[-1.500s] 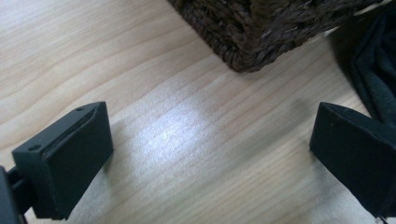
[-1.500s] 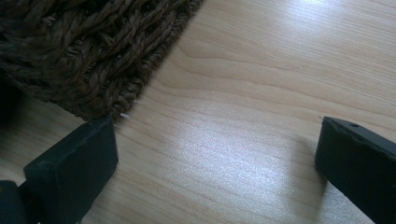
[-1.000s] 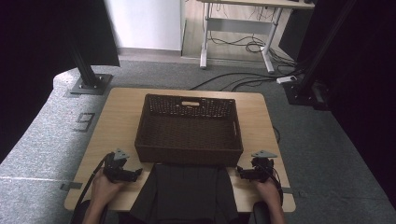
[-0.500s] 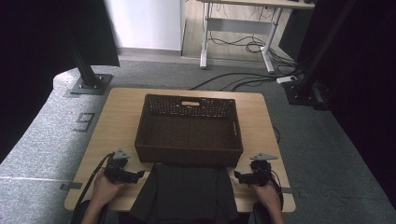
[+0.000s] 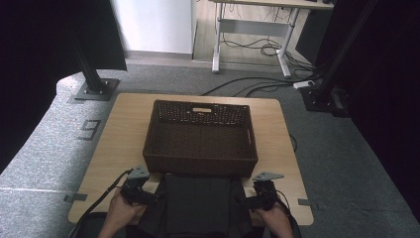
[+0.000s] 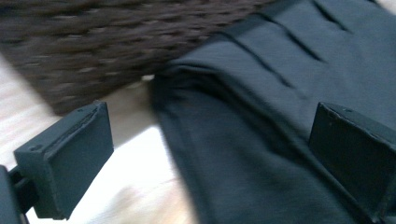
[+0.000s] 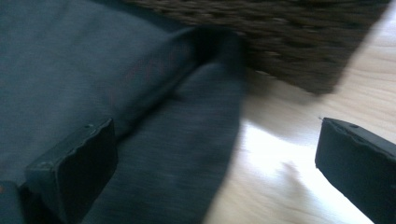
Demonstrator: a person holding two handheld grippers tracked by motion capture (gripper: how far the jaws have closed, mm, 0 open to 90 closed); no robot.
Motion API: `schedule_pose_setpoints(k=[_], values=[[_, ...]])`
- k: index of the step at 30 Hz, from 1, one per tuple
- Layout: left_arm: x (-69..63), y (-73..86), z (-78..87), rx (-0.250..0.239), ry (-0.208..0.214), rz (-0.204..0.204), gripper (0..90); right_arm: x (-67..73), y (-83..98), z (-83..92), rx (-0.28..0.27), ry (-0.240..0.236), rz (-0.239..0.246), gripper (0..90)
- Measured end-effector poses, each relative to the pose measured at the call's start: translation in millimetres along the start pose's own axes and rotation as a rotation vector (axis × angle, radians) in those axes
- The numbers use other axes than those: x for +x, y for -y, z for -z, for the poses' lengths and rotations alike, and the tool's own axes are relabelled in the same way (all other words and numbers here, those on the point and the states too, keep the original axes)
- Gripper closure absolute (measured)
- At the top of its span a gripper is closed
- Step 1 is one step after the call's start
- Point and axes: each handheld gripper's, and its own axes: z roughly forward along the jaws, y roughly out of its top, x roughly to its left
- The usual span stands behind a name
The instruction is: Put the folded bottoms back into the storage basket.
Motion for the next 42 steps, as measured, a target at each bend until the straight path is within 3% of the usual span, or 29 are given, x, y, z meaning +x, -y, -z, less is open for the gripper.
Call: schedule_pose_setpoints(k=[2,5,6,8,15,18,19,20,21,24,25,26,28,31,36,41,42], values=[[-10.7,1.2,-7.1,0.021,0.031,0.003,0.0,7.8,-1.1,-2.9,0.005,-0.019,0.001,0.0],[-15.2,3.6,-14.1,0.045,0.034,0.000,0.0,13.5,-1.8,-6.1,0.011,-0.035,-0.004,0.0],[-17.1,6.2,-21.3,0.082,0.022,0.001,0.0,19.3,-2.2,-10.7,0.025,-0.056,-0.014,0.0],[-17.1,7.3,-23.6,0.090,0.018,0.007,0.0,21.5,-2.0,-12.6,0.030,-0.059,-0.018,0.0],[-14.4,11.2,-26.3,0.120,0.010,0.033,0.0,13.3,5.4,-23.1,0.071,-0.007,-0.049,0.0],[-12.2,12.8,-27.6,0.122,0.027,0.050,0.0,11.9,6.4,-24.0,0.061,-0.069,-0.069,0.0],[-12.1,12.6,-27.5,0.123,0.032,0.052,0.0,11.9,6.4,-24.0,0.061,-0.069,-0.069,0.0],[-12.0,12.4,-27.3,0.126,0.041,0.054,0.0,13.6,4.6,-25.6,0.064,-0.115,-0.085,0.0],[-13.0,12.4,-27.4,0.122,0.069,0.057,0.0,15.2,3.5,-26.7,0.070,-0.131,-0.082,0.0],[-15.2,12.8,-27.9,0.116,0.081,0.057,1.3,20.8,0.6,-30.1,0.087,-0.195,-0.079,0.9],[-15.8,12.9,-28.0,0.114,0.083,0.057,2.7,22.9,-0.5,-31.1,0.090,-0.222,-0.082,4.9],[-16.3,13.0,-27.5,0.111,0.096,0.056,2.7,22.9,-0.5,-31.1,0.090,-0.222,-0.082,4.9],[-17.3,12.9,-27.0,0.104,0.132,0.061,11.3,27.7,-2.9,-33.7,0.104,-0.270,-0.083,9.5],[-20.6,12.6,-28.3,0.102,0.152,0.055,18.1,40.0,-9.4,-39.0,0.147,-0.232,-0.031,7.5],[-23.7,11.0,-30.4,0.108,0.164,0.039,23.6,46.1,-14.3,-42.1,0.174,-0.228,0.000,13.7],[-27.8,8.5,-34.2,0.111,0.169,0.022,27.3,44.5,-17.4,-44.7,0.181,-0.274,-0.016,22.9],[-27.6,8.4,-34.4,0.109,0.172,0.022,27.9,41.1,-18.0,-45.4,0.183,-0.303,-0.031,27.9]])
